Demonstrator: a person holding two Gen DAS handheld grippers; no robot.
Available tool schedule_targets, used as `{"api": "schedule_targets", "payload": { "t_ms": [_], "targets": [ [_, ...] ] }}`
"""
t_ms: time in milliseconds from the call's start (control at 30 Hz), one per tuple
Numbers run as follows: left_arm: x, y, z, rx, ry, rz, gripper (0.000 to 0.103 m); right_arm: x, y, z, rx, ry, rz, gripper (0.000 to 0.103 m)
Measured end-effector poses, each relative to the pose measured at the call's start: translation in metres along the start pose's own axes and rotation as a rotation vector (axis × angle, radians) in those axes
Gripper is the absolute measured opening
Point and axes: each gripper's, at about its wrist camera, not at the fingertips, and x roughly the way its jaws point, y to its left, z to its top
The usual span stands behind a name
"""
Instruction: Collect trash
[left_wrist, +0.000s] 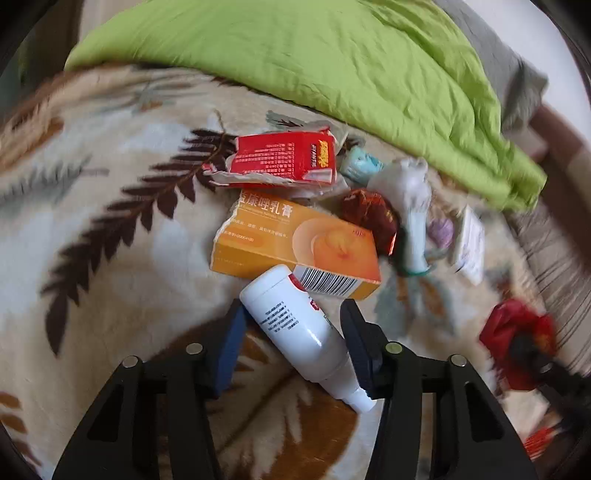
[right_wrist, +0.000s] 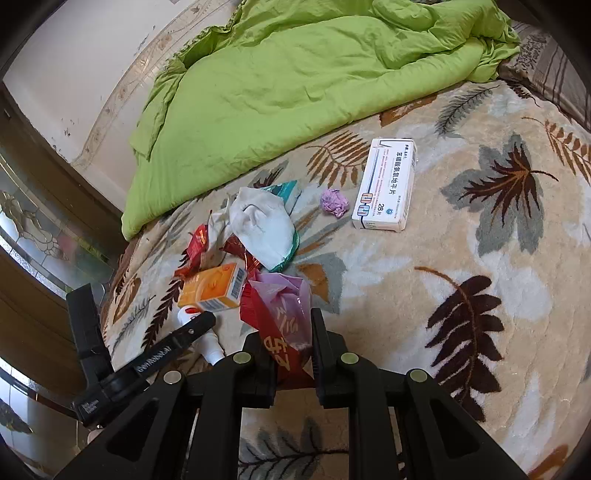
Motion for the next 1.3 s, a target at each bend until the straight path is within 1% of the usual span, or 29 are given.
{"api": "schedule_targets", "payload": {
  "t_ms": [133, 233, 300, 400, 500, 567, 633, 733, 900, 933, 1033, 1200, 1300],
  "targets": [
    [-0.006, 0.004, -0.001, 0.048, 0.005, 0.016, 0.048, -0.002, -0.002, 0.000, 0.001, -0.003, -0.002, 0.016],
    [-0.009, 0.012, -0.004, 0.048, 0.017, 0.002, 0.049, -0.002, -0.001, 0.000, -0.005, 0.003, 0.001, 0.016],
    [-0.006, 0.009, -0.005, 0.061, 0.016, 0.018, 0.049, 0.000, 0.002, 0.000, -0.015, 0.006, -0.001, 0.016],
    [-0.004, -0.003, -0.008, 0.119, 0.001, 0.054, 0.048, 0.003, 0.008, -0.001, -0.038, 0.012, -0.008, 0.016],
    [-0.008, -0.005, -0.011, 0.128, -0.012, 0.062, 0.041, 0.002, 0.010, -0.002, -0.059, 0.008, -0.015, 0.016],
    [-0.014, -0.005, -0.014, 0.127, -0.025, 0.053, 0.034, -0.001, 0.010, -0.002, -0.064, -0.002, -0.017, 0.016],
    [-0.021, -0.007, -0.016, 0.134, -0.051, 0.036, 0.032, -0.003, 0.009, -0.002, -0.062, -0.008, -0.017, 0.016],
    [-0.030, -0.013, -0.017, 0.171, -0.099, 0.050, 0.031, -0.002, 0.008, -0.002, -0.057, -0.006, -0.017, 0.016],
    [-0.030, -0.013, -0.016, 0.156, -0.101, 0.042, 0.031, -0.003, 0.010, -0.002, -0.062, -0.011, -0.013, 0.016],
    [-0.033, -0.013, -0.016, 0.152, -0.115, 0.040, 0.031, -0.003, 0.011, -0.002, -0.064, -0.015, -0.011, 0.016],
    [-0.047, -0.016, -0.015, 0.158, -0.199, 0.049, 0.030, -0.009, 0.013, -0.001, -0.070, -0.042, 0.005, 0.016],
    [-0.065, -0.030, -0.017, 0.211, -0.313, 0.115, 0.029, -0.018, 0.026, -0.001, -0.124, -0.103, 0.007, 0.016],
    [-0.071, -0.038, -0.021, 0.250, -0.354, 0.139, 0.029, -0.022, 0.036, -0.003, -0.171, -0.135, -0.001, 0.016]
  ]
}}
